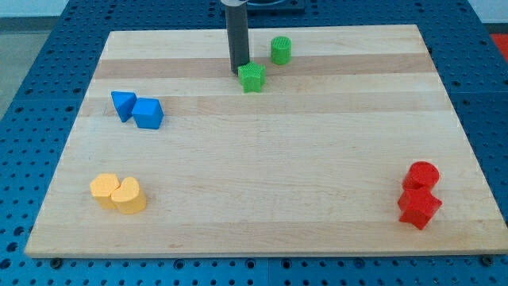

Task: Move the green blocks to the center of the board

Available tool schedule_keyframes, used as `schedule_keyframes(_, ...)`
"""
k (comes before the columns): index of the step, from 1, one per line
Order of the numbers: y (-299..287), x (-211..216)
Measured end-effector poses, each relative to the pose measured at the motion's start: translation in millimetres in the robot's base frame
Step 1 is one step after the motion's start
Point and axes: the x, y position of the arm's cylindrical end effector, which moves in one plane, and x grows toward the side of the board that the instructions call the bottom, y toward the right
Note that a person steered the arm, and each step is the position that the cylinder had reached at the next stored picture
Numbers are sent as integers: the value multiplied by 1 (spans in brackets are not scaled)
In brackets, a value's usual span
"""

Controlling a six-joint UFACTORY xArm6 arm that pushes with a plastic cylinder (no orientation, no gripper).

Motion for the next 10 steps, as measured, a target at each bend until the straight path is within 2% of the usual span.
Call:
schedule_keyframes(2, 4, 38)
schedule_keyframes(4, -2, -43)
schedule_keyframes(5, 19, -69)
schedule_keyframes(7, 87, -86)
schedule_keyframes(10, 84, -71)
